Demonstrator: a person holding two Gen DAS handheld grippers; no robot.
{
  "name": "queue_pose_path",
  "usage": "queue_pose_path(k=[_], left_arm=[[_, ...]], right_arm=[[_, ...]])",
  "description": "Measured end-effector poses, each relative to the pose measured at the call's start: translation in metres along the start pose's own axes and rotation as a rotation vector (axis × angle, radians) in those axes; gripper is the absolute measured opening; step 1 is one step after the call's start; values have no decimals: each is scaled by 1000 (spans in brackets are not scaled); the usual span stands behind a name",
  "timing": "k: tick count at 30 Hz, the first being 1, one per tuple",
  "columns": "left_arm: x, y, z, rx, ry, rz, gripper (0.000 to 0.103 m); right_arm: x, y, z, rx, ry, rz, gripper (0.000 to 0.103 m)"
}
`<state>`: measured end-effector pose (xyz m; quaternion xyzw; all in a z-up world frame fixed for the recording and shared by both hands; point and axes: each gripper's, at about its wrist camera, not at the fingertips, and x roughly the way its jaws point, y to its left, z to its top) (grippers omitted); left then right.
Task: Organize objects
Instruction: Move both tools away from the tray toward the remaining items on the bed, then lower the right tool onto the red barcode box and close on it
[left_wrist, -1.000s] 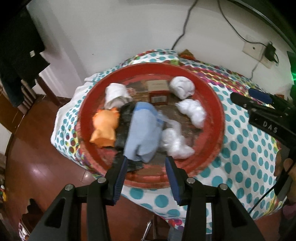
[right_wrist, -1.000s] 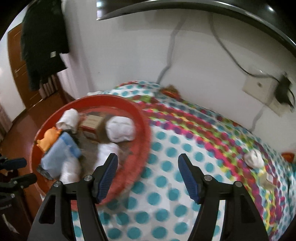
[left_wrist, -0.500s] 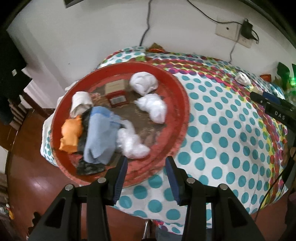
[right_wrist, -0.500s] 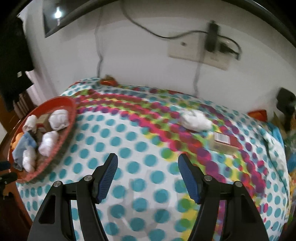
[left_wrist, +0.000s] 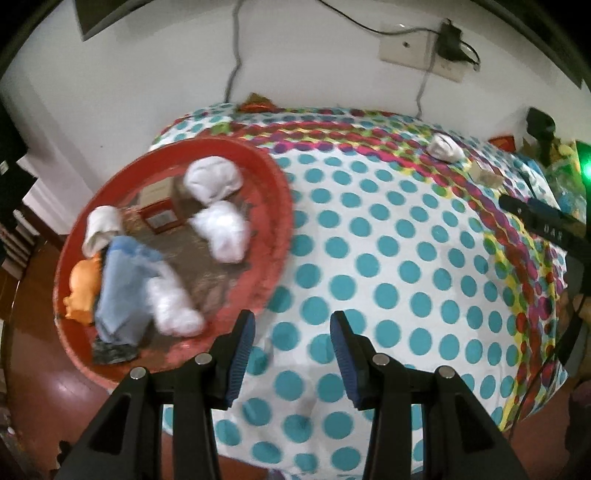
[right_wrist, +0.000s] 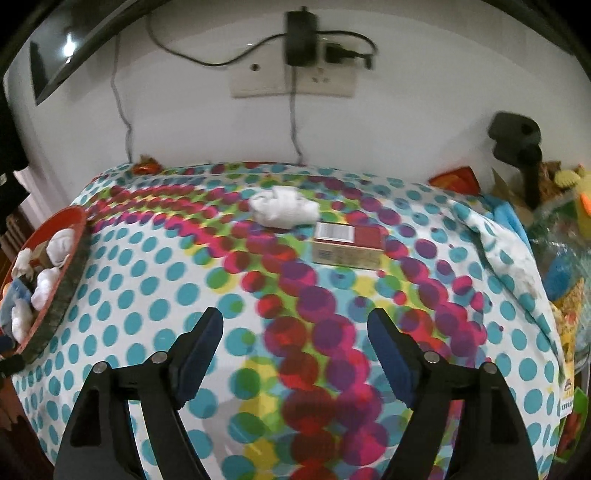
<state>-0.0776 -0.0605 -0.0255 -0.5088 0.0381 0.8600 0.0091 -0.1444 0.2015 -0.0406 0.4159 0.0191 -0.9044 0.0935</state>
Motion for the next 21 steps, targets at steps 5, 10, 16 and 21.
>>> queue_pose_path(k=[5,10,16,21], left_arm=[[17,-27,-1,54,14,0,43],[32,-50,0,91,30,-25,43],[42,-70,-1,136,31,-46,43],[51,-83,-5,176,32,-40,43]], right_arm=[[11,-18,1,38,12,-25,82],[29,-28,5,69,33,-38,86],[52,-28,17,62,38,-72,91],[68,-31,26,80,48,-77,92]])
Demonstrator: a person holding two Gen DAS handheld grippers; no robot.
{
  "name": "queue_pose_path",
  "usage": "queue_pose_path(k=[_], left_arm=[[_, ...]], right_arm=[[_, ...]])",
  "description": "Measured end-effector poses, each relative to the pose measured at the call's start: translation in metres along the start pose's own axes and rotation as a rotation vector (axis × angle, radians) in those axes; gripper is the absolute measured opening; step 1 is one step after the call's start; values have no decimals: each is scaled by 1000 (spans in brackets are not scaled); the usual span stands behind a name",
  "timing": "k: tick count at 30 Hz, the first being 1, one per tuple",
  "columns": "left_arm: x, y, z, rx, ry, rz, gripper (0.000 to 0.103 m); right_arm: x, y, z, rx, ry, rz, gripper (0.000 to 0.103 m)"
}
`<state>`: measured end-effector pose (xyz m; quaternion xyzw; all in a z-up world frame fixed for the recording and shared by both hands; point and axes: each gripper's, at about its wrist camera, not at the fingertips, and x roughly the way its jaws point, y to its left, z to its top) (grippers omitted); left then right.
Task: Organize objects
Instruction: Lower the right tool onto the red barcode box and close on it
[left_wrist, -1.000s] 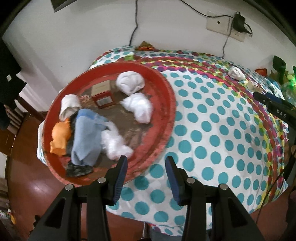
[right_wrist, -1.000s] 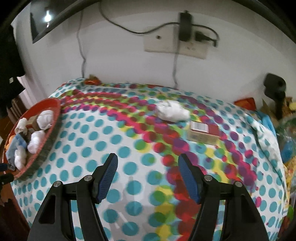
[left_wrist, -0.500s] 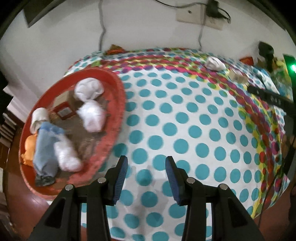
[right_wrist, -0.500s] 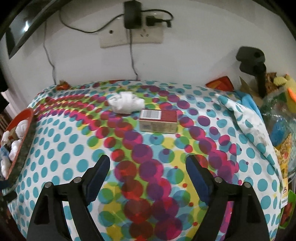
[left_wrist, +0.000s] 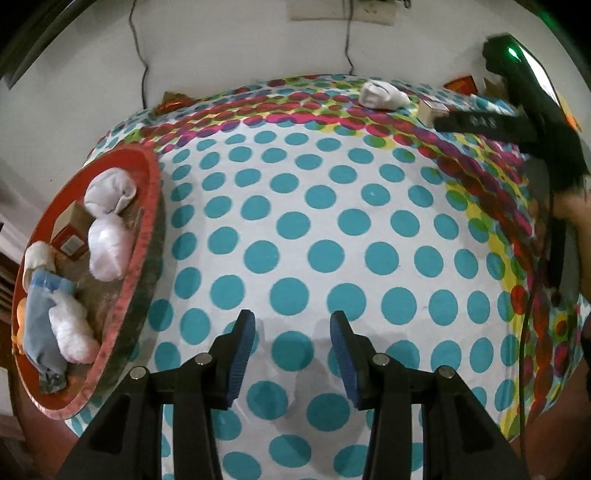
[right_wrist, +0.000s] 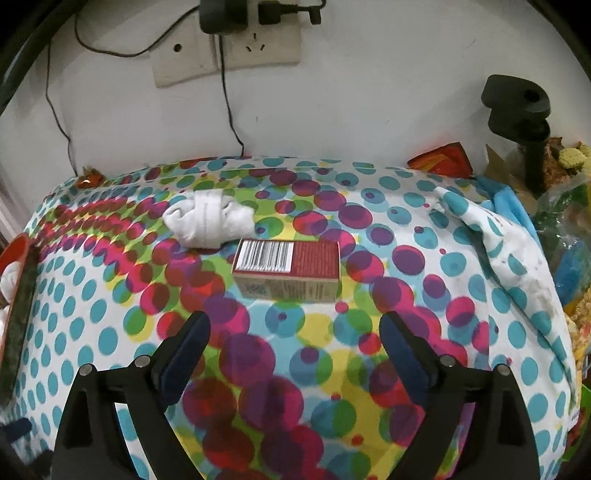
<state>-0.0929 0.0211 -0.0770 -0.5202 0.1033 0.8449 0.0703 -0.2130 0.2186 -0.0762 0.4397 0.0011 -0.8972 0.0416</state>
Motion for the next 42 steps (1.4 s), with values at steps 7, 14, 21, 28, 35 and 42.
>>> queue_pose_path(k=[7,14,21,28,35,42], left_arm=[[3,-10,4,21,-14,-20,43],[5,-14,9,24,-26,-25,43],[6,-21,14,34,-29,-31,43],[4,-31,21,58,-39,-33,43],[5,-39,26,58,-33,-39,43],[5,-45,32,58,-31,-45,43]], right_arm=[[18,-4,10,12,13,-9,92],[31,-4,13,17,13,-4,92],[35,-1,14,7,9,15,88],[35,1,13,9,8,6,85],[33,2,14,14,2,0,78],[33,4,16,2,8,-10,78]])
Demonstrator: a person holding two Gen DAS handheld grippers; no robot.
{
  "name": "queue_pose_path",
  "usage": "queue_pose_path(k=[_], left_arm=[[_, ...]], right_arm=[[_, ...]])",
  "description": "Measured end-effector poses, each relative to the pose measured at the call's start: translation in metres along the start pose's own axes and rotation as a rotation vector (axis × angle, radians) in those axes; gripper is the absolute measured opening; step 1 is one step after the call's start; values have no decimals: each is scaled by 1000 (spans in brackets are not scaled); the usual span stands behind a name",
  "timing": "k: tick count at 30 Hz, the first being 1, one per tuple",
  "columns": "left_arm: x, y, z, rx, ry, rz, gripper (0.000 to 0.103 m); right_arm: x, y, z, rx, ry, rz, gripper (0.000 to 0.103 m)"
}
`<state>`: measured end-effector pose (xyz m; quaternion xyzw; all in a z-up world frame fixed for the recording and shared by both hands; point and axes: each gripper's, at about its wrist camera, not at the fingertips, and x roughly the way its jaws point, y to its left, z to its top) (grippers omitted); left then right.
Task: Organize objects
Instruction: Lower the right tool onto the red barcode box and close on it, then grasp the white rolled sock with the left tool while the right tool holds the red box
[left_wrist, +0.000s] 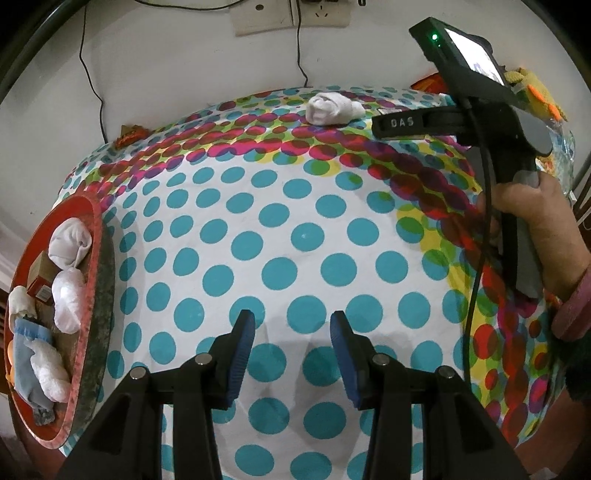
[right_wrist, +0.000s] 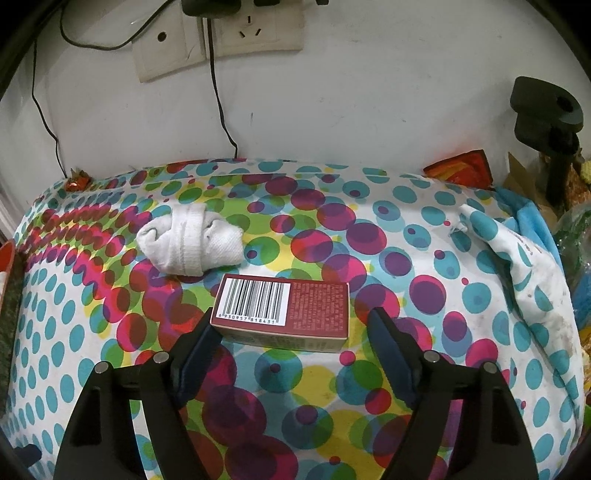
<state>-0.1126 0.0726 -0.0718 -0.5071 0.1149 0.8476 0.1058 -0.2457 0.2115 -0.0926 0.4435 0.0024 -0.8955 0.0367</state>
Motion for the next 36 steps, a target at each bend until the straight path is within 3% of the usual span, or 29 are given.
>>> queue_pose_path(k=[4,6,23,36], left_arm=[[0,-1,3,3,-1,9,43],[1,-1,3,2,-1,4,43],[11,3,20,-17,11,-15,43],[21,-8,49,16,-20,26,43]], right_arm=[[0,3,1,-11,3,-7,75],[-2,4,2,-14,-6,-8,62],[-5,3,5,-21,-10,6,61],[-11,-9,-5,17,-14,9,61]])
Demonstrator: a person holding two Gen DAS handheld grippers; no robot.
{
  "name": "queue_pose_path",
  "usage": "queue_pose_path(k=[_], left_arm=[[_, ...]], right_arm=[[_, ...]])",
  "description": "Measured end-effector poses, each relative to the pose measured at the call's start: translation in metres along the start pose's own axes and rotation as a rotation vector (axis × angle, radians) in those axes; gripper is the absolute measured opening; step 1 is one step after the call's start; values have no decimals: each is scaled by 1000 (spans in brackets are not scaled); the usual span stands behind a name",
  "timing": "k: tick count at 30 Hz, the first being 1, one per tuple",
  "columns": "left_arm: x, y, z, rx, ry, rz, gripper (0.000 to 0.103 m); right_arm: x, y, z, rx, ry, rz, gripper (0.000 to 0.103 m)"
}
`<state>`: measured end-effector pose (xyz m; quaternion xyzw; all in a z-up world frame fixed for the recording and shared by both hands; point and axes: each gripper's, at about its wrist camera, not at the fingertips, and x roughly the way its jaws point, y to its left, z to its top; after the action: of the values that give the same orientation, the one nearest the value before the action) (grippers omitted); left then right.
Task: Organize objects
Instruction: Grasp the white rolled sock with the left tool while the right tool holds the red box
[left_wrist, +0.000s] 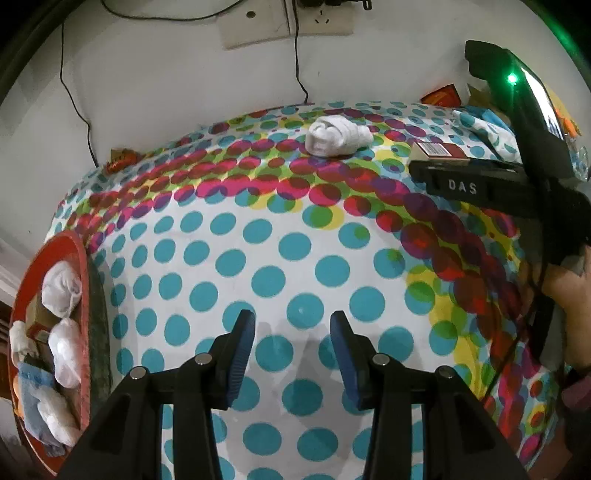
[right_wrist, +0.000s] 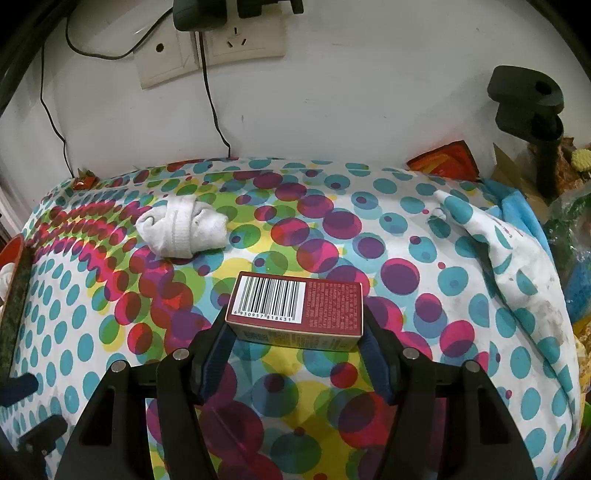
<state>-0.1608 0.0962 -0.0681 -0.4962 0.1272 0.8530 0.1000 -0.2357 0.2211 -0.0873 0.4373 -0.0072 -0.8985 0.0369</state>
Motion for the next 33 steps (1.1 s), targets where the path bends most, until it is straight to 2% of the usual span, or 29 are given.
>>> queue_pose_path(k=[17,33], left_arm=[[8,-2,32,27,-21,-1,43],[35,6,70,0,3,-65,43]], right_arm=[[0,-1,-4,9,-2,-6,62],[3,0,-7,13,-2,-26,62]])
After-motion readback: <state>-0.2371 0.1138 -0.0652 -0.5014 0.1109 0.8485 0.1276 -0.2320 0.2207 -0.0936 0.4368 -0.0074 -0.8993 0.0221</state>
